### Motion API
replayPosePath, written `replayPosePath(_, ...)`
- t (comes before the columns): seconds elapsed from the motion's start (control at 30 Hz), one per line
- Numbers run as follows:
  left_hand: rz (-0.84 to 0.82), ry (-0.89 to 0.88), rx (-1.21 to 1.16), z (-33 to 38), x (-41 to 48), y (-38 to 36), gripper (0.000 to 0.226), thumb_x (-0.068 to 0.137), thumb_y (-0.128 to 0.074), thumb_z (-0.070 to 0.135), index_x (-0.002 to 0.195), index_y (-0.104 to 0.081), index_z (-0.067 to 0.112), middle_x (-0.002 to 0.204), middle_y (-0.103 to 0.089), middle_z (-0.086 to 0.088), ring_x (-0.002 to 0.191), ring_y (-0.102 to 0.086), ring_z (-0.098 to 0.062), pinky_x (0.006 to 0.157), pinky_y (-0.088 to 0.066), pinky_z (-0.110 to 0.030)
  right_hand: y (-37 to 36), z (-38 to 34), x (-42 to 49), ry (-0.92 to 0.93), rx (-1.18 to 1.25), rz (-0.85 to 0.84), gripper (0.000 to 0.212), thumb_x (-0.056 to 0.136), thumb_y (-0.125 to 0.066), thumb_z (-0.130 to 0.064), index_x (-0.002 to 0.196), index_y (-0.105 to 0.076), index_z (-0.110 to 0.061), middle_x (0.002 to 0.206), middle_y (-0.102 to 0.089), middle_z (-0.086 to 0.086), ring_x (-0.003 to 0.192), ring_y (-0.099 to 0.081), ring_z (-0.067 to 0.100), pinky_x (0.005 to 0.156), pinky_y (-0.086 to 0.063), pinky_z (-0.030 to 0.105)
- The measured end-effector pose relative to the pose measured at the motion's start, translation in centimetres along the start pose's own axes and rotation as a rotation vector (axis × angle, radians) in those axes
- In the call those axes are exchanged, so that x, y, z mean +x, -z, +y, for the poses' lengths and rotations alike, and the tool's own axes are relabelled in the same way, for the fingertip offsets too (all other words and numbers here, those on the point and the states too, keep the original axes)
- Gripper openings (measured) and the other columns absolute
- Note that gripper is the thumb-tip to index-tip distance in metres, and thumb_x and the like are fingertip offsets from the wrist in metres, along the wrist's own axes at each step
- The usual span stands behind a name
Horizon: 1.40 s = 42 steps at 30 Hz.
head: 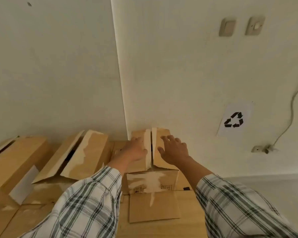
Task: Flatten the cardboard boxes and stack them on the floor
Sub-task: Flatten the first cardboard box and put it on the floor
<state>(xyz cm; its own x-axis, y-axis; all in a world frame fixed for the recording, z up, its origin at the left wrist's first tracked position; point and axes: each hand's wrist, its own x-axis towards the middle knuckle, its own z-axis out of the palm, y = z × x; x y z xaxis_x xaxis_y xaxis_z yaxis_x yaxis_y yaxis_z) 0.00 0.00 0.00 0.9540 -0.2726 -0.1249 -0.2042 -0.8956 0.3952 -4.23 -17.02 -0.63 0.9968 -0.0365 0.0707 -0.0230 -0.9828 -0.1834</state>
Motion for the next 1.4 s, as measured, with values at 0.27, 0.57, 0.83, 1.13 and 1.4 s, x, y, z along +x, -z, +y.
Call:
replayPosePath(0.27, -0.166, 0.039, 0.101, -2.0, 4.2, -6.3, 0.102, 0.077, -0.074, 0.053, 0.157, -0.016, 0.027, 0.165, -0.006, 0.0, 0.149, -0.009, -0.032, 0.118, -0.023, -0.05, -7.3, 0.6, 5.4, -0.002, -0.02, -0.127, 0.07, 0.093, -0.045, -0.055, 0.151, -0.022, -0.024, 0.154, -0.031, 0.004, 0.135, -0.036, 0.03, 0.103, -0.036, 0.05)
replayPosePath(0.57, -0.203, 0.079, 0.127, -1.5, 5.9, -8.0, 0.115, 0.075, -0.072, 0.046, 0.158, 0.005, 0.026, 0.165, 0.011, 0.001, 0.151, 0.005, -0.033, 0.121, -0.007, -0.054, -8.6, 0.0, 7.2, -0.077, 0.238, -0.17, 0.077, 0.079, -0.058, -0.035, 0.147, -0.023, -0.029, 0.153, -0.024, -0.004, 0.133, -0.035, 0.027, 0.097, -0.04, 0.05)
replayPosePath(0.83, -0.026, 0.063, 0.359, -1.6, 5.7, -2.1, 0.08, 0.082, -0.055, 0.002, 0.154, -0.028, 0.02, 0.166, 0.01, 0.0, 0.151, -0.003, -0.036, 0.121, -0.012, -0.059, -1.9, 4.8, 7.6, -0.119, 0.087, -0.052, 0.054, 0.089, -0.053, -0.012, 0.14, -0.041, -0.02, 0.145, -0.032, 0.001, 0.104, -0.057, 0.025, 0.071, -0.05, 0.034)
replayPosePath(1.13, -0.189, 0.155, 0.716, -6.6, 6.3, -3.2, 0.07, 0.091, -0.057, 0.012, 0.154, -0.027, 0.008, 0.165, -0.005, -0.015, 0.148, -0.005, -0.041, 0.119, -0.015, -0.055, -6.7, 11.4, 7.5, -0.22, -0.292, -0.24, 0.053, 0.095, -0.043, -0.012, 0.147, -0.033, -0.017, 0.163, -0.008, 0.011, 0.149, 0.008, 0.039, 0.114, 0.003, 0.064)
replayPosePath(1.4, -0.304, 0.19, 0.134, -7.9, 7.1, -4.8, 0.091, 0.088, -0.055, -0.004, 0.16, -0.011, 0.031, 0.163, -0.013, -0.011, 0.146, -0.023, -0.037, 0.108, -0.042, -0.041, -9.5, 9.5, 6.8, -0.156, 0.165, -0.227, 0.061, 0.1, -0.044, -0.011, 0.153, -0.021, -0.032, 0.132, -0.05, 0.016, 0.122, -0.047, 0.032, 0.104, -0.035, 0.041)
